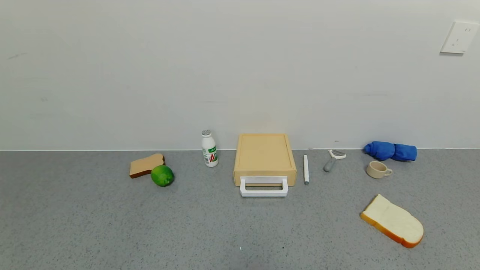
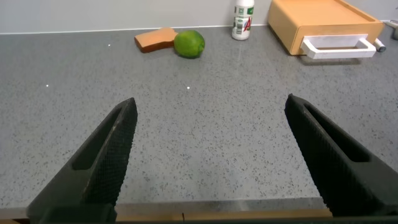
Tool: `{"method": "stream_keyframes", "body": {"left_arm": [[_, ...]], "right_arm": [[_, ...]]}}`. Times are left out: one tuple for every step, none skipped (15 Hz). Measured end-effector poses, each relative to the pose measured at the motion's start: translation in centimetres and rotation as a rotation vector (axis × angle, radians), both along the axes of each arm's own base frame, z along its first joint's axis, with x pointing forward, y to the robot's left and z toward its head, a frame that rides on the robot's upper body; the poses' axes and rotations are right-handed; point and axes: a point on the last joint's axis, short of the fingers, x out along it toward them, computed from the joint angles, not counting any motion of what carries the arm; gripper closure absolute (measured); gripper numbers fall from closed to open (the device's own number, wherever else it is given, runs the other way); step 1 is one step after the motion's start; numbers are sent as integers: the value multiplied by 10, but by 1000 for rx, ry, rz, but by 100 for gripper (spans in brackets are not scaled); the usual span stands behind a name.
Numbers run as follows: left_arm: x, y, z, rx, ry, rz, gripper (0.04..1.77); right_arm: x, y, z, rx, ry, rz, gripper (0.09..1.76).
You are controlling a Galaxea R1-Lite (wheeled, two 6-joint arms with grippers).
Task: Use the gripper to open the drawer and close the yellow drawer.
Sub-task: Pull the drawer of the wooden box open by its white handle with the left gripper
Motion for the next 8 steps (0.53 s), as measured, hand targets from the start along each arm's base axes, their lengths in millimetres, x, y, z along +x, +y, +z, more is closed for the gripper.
{"method": "stream_keyframes", "body": {"left_arm": [[0, 0, 0, -6, 3, -1, 9], [0, 0, -1, -7, 7, -3, 9], [0, 0, 0, -5, 7, -5, 9], [0, 0, -1, -2, 8, -7, 9], [0, 0, -1, 0, 9, -8, 9], [0, 0, 0, 1, 9, -9, 9], [0, 0, 0, 1, 9, -9, 9], [0, 0, 0, 1, 7, -8, 9]], "right_arm": [[0, 0, 0, 0, 0, 0, 14], [0, 0, 0, 0, 0, 0, 14], [0, 0, 0, 0, 0, 0, 14], [0, 0, 0, 0, 0, 1, 14], [0, 0, 0, 1, -2, 0, 14], [0, 0, 0, 2, -2, 0, 14], [0, 0, 0, 2, -2, 0, 14], [0, 0, 0, 2, -2, 0, 14]]}}
